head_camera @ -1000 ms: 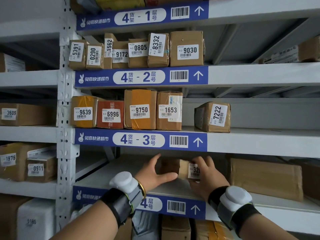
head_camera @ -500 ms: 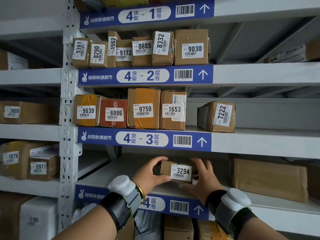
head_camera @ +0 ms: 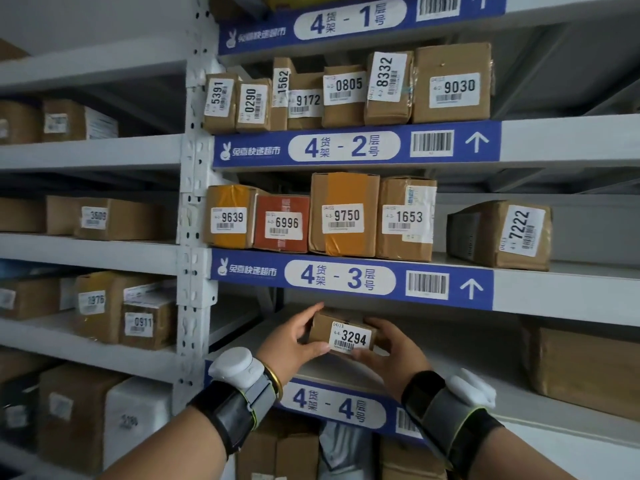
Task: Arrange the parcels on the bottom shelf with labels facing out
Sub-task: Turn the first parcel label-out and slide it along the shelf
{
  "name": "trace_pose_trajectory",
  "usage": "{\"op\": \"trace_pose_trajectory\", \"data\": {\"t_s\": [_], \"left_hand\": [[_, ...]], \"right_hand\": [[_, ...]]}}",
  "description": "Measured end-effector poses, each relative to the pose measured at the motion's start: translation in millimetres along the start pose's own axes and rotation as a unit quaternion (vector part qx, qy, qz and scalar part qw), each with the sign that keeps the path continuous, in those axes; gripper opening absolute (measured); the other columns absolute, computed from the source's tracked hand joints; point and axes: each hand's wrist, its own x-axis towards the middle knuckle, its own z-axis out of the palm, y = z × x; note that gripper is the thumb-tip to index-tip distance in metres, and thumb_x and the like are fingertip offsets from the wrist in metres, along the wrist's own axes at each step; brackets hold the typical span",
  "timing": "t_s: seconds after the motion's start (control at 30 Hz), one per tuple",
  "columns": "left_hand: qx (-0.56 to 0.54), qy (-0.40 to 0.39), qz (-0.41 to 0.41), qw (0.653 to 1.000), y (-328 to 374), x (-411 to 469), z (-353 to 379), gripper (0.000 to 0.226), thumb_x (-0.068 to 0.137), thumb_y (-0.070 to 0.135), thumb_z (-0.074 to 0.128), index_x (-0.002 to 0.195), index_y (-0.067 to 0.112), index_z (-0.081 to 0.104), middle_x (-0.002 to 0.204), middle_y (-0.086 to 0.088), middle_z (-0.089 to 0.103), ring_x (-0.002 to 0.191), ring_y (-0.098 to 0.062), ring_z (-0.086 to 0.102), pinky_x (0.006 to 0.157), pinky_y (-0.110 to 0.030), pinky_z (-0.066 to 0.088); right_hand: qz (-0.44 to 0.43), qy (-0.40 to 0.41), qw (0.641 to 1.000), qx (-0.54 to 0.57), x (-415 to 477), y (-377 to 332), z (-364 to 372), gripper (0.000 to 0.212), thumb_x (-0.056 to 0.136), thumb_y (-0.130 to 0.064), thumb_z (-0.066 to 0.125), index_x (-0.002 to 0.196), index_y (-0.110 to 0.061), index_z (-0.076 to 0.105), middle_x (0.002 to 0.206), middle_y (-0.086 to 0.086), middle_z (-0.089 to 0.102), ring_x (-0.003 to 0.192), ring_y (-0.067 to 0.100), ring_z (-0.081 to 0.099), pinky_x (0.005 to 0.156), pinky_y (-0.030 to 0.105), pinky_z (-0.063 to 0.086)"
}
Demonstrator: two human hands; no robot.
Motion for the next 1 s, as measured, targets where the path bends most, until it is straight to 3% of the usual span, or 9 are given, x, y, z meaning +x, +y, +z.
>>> {"op": "trace_pose_trajectory", "data": {"t_s": [0.07, 0.17, 0.3, 0.47, 0.6, 0.67, 0.8, 1.0], "left_hand": [[-0.007, 0.018, -0.013, 1.0, -6, -2, -11, 0.07, 0.078, 0.002, 0.068, 0.136, 0.027, 0.038, 0.124, 0.003, 0.059, 0.113, -0.006, 0.057, 0.098, -0.024, 0.044], [0.008, 0.046, -0.039, 0.998, -17, -6, -32, 0.07, 0.074, 0.002, 0.071, 0.135, 0.021, 0.041, 0.124, -0.005, 0.061, 0.112, -0.011, 0.059, 0.099, -0.03, 0.046], [0.084, 0.115, -0.063, 0.988, -28, -12, -53, 0.061, 0.072, 0.015, 0.075, 0.128, 0.021, 0.051, 0.116, -0.004, 0.067, 0.095, -0.004, 0.061, 0.08, -0.013, 0.044], [0.109, 0.161, -0.072, 0.978, -39, -19, -78, 0.04, 0.074, 0.016, 0.075, 0.112, 0.017, 0.063, 0.104, -0.008, 0.071, 0.081, -0.009, 0.062, 0.071, -0.016, 0.044], [0.16, 0.17, -0.072, 0.97, -47, -23, -99, 0.032, 0.074, 0.026, 0.074, 0.105, 0.023, 0.066, 0.093, 0.004, 0.072, 0.069, 0.004, 0.06, 0.056, -0.004, 0.04], [0.179, 0.169, -0.08, 0.966, -50, -26, -108, 0.028, 0.074, 0.03, 0.074, 0.101, 0.026, 0.068, 0.089, 0.007, 0.072, 0.068, 0.004, 0.06, 0.056, -0.007, 0.039], [0.218, 0.179, -0.088, 0.955, -54, -30, -123, 0.024, 0.075, 0.035, 0.072, 0.098, 0.028, 0.069, 0.09, 0.007, 0.073, 0.068, 0.0, 0.059, 0.056, -0.008, 0.037], [0.275, 0.157, -0.1, 0.943, -60, -32, -133, 0.024, 0.08, 0.042, 0.064, 0.099, 0.029, 0.069, 0.09, 0.008, 0.074, 0.074, -0.007, 0.066, 0.068, -0.019, 0.05]], "right_hand": [[-0.002, 0.003, 1.0, 0.011, 2, -7, 13, 0.052, 0.075, -0.024, 0.072, 0.122, -0.029, 0.051, 0.096, -0.009, 0.059, 0.092, 0.009, 0.055, 0.083, 0.023, 0.043], [-0.013, 0.002, 1.0, 0.009, 7, -18, 35, 0.049, 0.076, -0.021, 0.071, 0.12, -0.027, 0.052, 0.098, -0.006, 0.059, 0.089, 0.01, 0.054, 0.08, 0.021, 0.041], [-0.005, -0.001, 1.0, 0.015, 13, -29, 58, 0.048, 0.076, -0.02, 0.071, 0.119, -0.026, 0.052, 0.096, -0.007, 0.058, 0.085, 0.01, 0.055, 0.078, 0.02, 0.042], [-0.004, 0.005, 1.0, 0.003, 19, -39, 85, 0.048, 0.075, -0.023, 0.072, 0.118, -0.027, 0.053, 0.099, -0.006, 0.06, 0.084, 0.01, 0.054, 0.076, 0.02, 0.042], [-0.012, 0.004, 1.0, -0.001, 23, -50, 105, 0.048, 0.074, -0.022, 0.072, 0.118, -0.026, 0.053, 0.092, -0.009, 0.058, 0.081, 0.008, 0.053, 0.073, 0.019, 0.042], [-0.015, 0.004, 1.0, -0.004, 23, -54, 114, 0.048, 0.074, -0.022, 0.072, 0.118, -0.026, 0.054, 0.09, -0.009, 0.056, 0.08, 0.008, 0.053, 0.072, 0.018, 0.042], [-0.033, -0.001, 0.999, 0.003, 24, -61, 128, 0.048, 0.074, -0.018, 0.072, 0.118, -0.025, 0.054, 0.084, -0.011, 0.056, 0.066, -0.004, 0.05, 0.055, 0.001, 0.039], [-0.02, -0.016, 0.999, -0.022, 26, -68, 142, 0.05, 0.077, -0.02, 0.069, 0.122, -0.027, 0.05, 0.095, -0.006, 0.059, 0.083, 0.009, 0.052, 0.074, 0.02, 0.042]]}}
